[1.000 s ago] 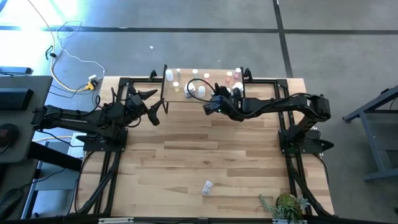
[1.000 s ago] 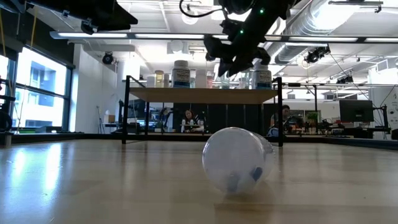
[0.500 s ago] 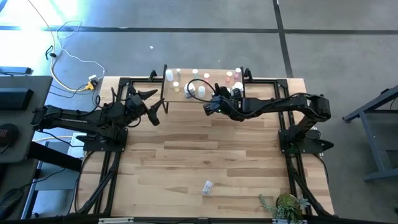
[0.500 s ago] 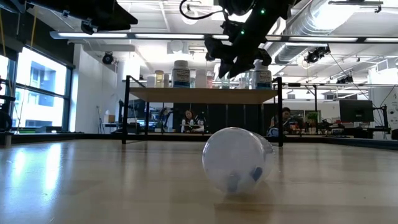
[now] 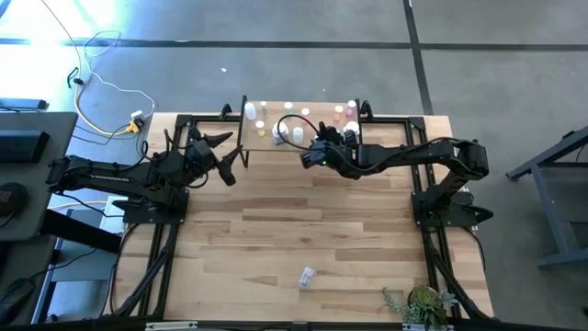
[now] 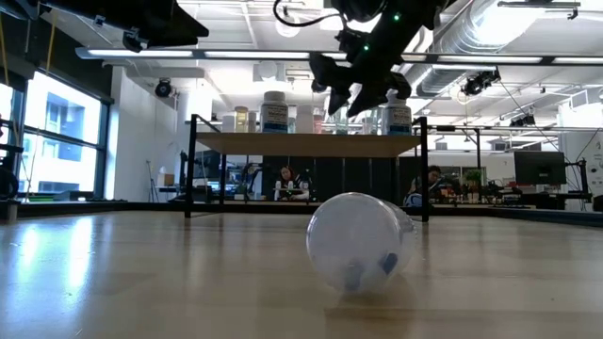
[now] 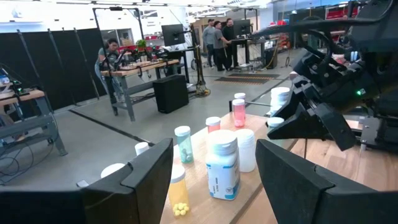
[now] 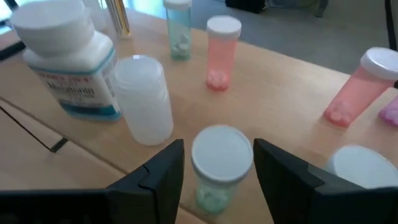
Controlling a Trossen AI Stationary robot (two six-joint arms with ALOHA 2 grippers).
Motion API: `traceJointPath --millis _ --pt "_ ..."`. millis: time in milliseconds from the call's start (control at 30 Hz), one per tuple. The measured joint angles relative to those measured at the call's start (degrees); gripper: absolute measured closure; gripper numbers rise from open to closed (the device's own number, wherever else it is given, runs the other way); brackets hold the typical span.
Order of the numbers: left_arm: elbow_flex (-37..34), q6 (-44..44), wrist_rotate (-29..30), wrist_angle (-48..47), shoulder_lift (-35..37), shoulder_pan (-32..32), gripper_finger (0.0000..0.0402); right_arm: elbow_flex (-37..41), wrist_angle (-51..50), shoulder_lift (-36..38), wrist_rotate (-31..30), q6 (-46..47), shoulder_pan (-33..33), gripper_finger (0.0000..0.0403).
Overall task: Pick and place medicine bottles onto shelf by color
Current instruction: Put the transparent pill bottle on the shelf
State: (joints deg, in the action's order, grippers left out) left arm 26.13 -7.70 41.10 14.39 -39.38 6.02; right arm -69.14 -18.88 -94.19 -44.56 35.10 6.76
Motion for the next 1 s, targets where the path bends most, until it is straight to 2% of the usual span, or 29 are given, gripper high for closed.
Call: traceJointPath --millis 233,467,667,833,1000 --pt "0.00 0.00 0.00 0.01 0.00 0.00 0.0181 -0.33 1.52 -0.02 -2.38 -0.94 0.00 0.0219" --pt "0.00 -0.02 -0.02 0.00 0.00 0.00 0.0181 -4.47 1.57 -0.02 -2.57 -6.75 0.00 0.0219" --pt "0.00 -0.02 -0.42 -2.32 0.04 -0.02 0.0181 -7.76 0.87 -0.02 -1.18 -6.89 -0.57 0.0219" --pt "0.00 1.06 -6.74 -8.93 0.09 -0.09 0.0181 -11.47 -0.29 -0.02 3.56 -5.59 -2.53 0.0219" --pt "0.00 8.46 -13.75 -16.31 0.09 -0.09 0.0181 -15.71 -4.74 -0.02 6.53 -0.86 -5.70 0.0219"
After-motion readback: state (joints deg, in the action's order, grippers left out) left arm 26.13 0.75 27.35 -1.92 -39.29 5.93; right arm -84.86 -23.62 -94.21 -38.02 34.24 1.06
